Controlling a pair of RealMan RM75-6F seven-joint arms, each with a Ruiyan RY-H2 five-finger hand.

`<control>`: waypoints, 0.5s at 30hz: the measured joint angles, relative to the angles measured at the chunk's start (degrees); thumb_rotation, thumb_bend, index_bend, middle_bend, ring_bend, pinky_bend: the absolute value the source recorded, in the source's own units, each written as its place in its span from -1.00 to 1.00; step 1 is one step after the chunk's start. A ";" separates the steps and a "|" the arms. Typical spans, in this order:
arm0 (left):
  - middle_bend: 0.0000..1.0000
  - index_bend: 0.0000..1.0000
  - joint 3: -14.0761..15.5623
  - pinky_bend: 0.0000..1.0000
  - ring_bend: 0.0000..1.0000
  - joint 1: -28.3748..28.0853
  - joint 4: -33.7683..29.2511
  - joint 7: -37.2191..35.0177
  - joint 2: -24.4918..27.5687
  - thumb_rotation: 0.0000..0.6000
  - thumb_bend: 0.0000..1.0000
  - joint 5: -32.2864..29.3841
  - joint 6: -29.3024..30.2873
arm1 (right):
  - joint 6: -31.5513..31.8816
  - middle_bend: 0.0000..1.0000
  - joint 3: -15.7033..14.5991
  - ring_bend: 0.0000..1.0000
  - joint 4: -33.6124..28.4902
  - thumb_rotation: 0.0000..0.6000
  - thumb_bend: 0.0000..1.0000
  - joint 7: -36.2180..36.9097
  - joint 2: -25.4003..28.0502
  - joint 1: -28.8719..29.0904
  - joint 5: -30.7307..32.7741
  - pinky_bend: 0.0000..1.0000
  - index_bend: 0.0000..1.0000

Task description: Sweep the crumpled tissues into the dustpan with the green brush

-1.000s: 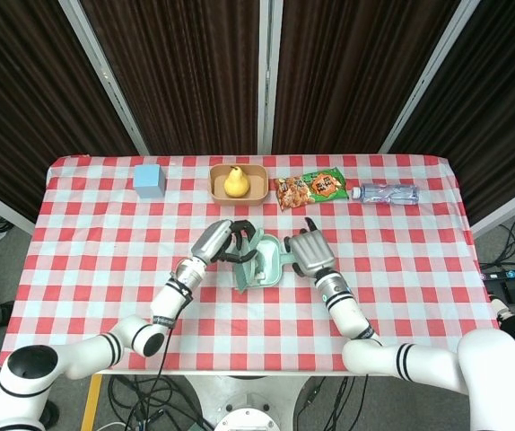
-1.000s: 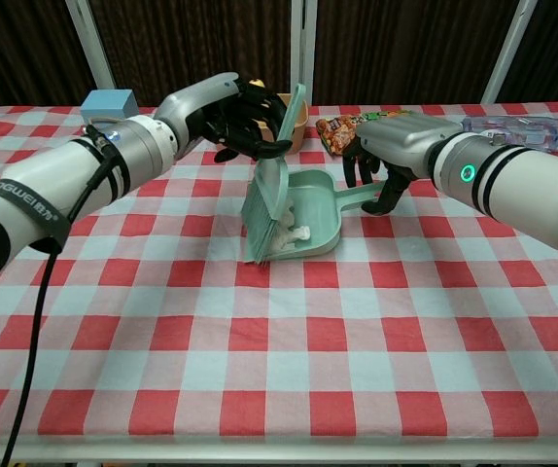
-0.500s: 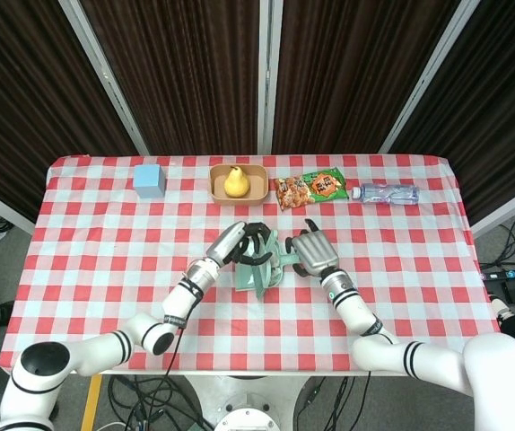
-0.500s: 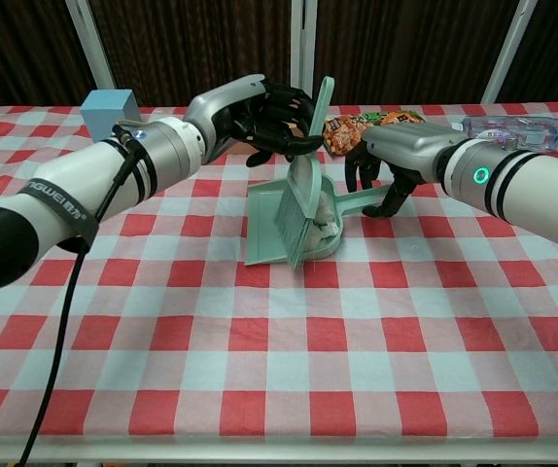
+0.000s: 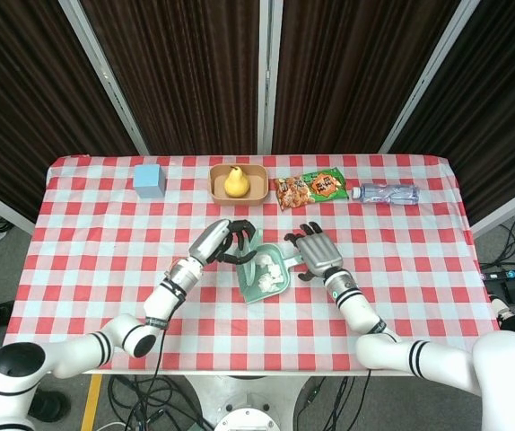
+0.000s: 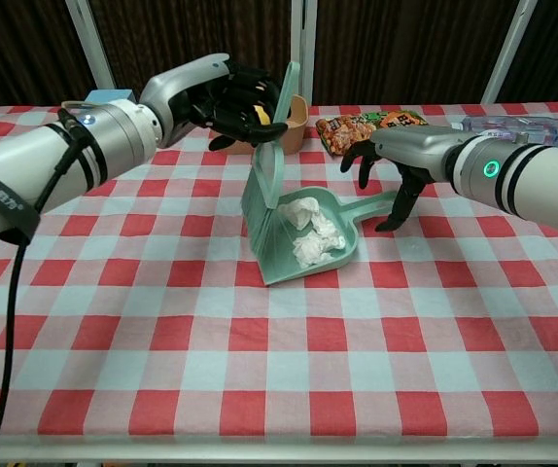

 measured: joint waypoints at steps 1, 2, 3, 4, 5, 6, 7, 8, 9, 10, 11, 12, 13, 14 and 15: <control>0.09 0.03 0.33 0.71 0.18 0.44 -0.81 0.67 1.07 1.00 0.03 0.20 0.36 | 0.24 -0.56 0.01 -0.98 -0.37 1.00 -0.95 0.01 0.24 -0.06 -0.08 -1.00 -0.74; 0.09 0.03 0.64 0.71 0.18 0.81 -1.35 1.36 1.88 1.00 0.02 0.40 0.71 | 0.62 -0.58 0.04 -0.99 -0.97 1.00 -0.95 0.10 0.65 -0.20 -0.31 -1.00 -0.75; 0.09 0.03 1.01 0.71 0.18 1.21 -1.83 2.23 2.70 1.00 0.02 0.63 1.08 | 0.98 -0.58 0.07 -1.00 -1.53 1.00 -0.95 0.22 1.07 -0.34 -0.59 -1.00 -0.76; 0.09 0.03 1.59 0.71 0.18 1.82 -2.42 3.66 3.83 1.00 0.02 0.92 1.61 | 1.40 -0.58 0.09 -1.00 -2.16 1.00 -0.95 0.34 1.56 -0.52 -0.97 -1.00 -0.76; 0.09 0.02 2.05 0.71 0.18 2.32 -2.80 4.94 4.63 1.00 0.02 1.09 2.05 | 2.07 -0.58 0.09 -1.00 -3.07 1.00 -0.95 0.49 2.37 -0.82 -1.61 -1.00 -0.76; 0.08 0.02 2.52 0.71 0.18 2.85 -3.12 6.42 5.40 1.00 0.02 1.21 2.49 | 2.68 -0.58 0.05 -1.00 -3.84 1.00 -0.95 0.57 3.11 -1.10 -2.19 -1.00 -0.76; 0.08 0.02 3.32 0.71 0.18 3.77 -3.59 9.28 6.66 1.00 0.02 1.28 3.14 | 3.39 -0.58 0.00 -1.00 -4.68 1.00 -0.95 0.65 3.96 -1.43 -2.83 -1.00 -0.76; 0.08 0.01 3.64 0.71 0.18 4.13 -3.76 10.55 7.16 1.00 0.02 1.25 3.35 | 4.39 -0.58 -0.09 -1.00 -5.90 1.00 -0.95 0.76 5.22 -1.95 -3.72 -1.00 -0.76; 0.08 0.01 4.14 0.71 0.18 4.66 -4.01 12.59 7.92 1.00 0.02 1.14 3.57 | 5.14 -0.58 -0.18 -1.00 -6.85 1.00 -0.95 0.84 6.24 -2.37 -4.36 -1.00 -0.76; 0.08 0.01 4.81 0.71 0.18 5.30 -4.30 15.53 8.90 1.00 0.03 0.89 3.71 | 5.86 -0.58 -0.28 -1.00 -7.80 1.00 -0.95 0.90 7.30 -2.81 -4.97 -1.00 -0.76; 0.08 0.01 5.29 0.71 0.18 5.72 -4.49 17.89 9.59 1.00 0.03 0.62 3.71 | 6.78 -0.58 -0.43 -1.00 -9.09 1.00 -0.95 0.98 8.76 -3.42 -5.74 -1.00 -0.76; 0.08 0.00 5.74 0.71 0.18 6.08 -4.66 20.40 10.23 1.00 0.03 0.29 3.64 | 7.47 -0.58 -0.53 -1.00 -10.06 1.00 -0.95 1.03 9.87 -3.88 -6.30 -1.00 -0.76; 0.07 -0.01 6.32 0.70 0.17 6.47 -4.87 23.94 11.01 1.00 0.03 -0.27 3.44 | 8.16 -0.58 -0.64 -1.00 -11.03 1.00 -0.95 1.09 10.97 -4.36 -6.86 -1.00 -0.76; 0.07 -0.03 6.72 0.70 0.16 6.71 -5.05 26.74 11.57 1.00 0.03 -0.80 3.18 | 9.04 -0.58 -0.79 -1.00 -12.32 1.00 -0.95 1.18 12.39 -5.01 -7.58 -1.00 -0.76; 0.05 -0.05 7.09 0.69 0.15 6.90 -5.28 29.63 12.11 1.00 0.03 -1.41 2.87 | 9.66 -0.58 -0.90 -1.00 -13.27 1.00 -0.95 1.28 13.41 -5.51 -8.09 -1.00 -0.77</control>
